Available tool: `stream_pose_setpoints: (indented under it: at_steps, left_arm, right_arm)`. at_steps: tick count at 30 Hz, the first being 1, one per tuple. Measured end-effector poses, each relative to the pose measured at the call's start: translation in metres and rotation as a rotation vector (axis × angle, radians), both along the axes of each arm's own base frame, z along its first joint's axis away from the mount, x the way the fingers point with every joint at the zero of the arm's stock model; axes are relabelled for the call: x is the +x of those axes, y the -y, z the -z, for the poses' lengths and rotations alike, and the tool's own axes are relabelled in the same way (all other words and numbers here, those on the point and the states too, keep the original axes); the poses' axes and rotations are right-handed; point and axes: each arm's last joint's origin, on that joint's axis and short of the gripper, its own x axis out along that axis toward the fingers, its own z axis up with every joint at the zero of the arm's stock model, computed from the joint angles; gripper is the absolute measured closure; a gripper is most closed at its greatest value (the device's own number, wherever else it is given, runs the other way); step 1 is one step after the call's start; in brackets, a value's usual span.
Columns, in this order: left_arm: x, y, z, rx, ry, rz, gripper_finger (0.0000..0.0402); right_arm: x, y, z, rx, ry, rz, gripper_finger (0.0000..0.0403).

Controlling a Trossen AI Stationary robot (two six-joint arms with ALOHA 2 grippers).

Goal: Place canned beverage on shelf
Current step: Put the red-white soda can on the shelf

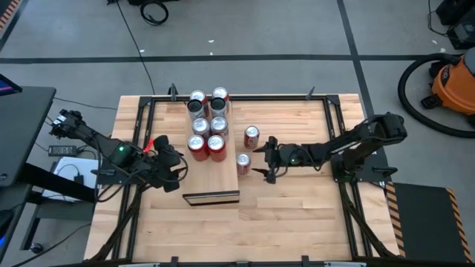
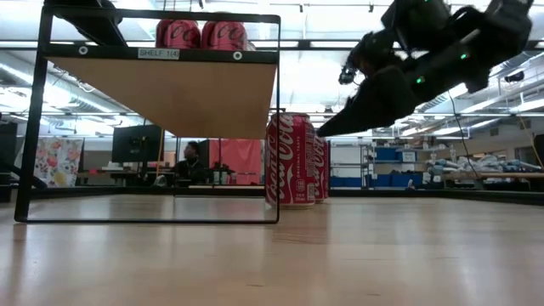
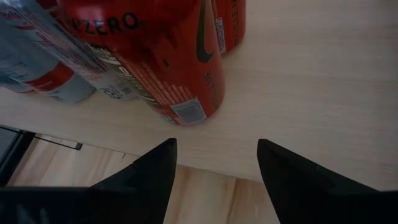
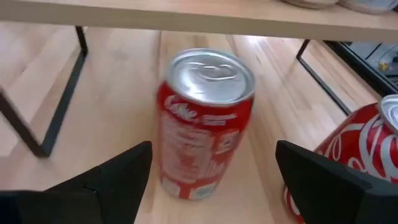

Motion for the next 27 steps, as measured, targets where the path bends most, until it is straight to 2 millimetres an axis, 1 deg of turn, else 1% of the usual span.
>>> stream_pose_setpoints:
  at_steps: [2,8,17,21,27]
  left_arm:
    - [0.000,0.000,0.000,0.011,0.005,-0.006,0.0168]
    - [0.000,-0.001,0.000,0.020,0.010,-0.013,0.0168]
    - [0.000,-0.001,0.000,0.020,0.010,-0.013,0.0168]
    - [0.000,-0.001,0.000,0.020,0.010,-0.013,0.0168]
    - [0.000,-0.001,0.000,0.018,0.011,-0.016,0.0168]
  right_arm:
    - [0.001,0.005,0.005,0.020,-0.014,-0.022,0.0040]
    - [0.016,0.013,0.020,0.026,-0.004,-0.066,0.0006]
    - [0.045,0.019,0.037,0.019,-0.009,-0.088,0.0005]
    - [0.055,0.018,0.040,0.053,-0.005,-0.046,0.0027]
    - [0.054,0.009,0.043,0.134,0.004,0.113,0.0088]
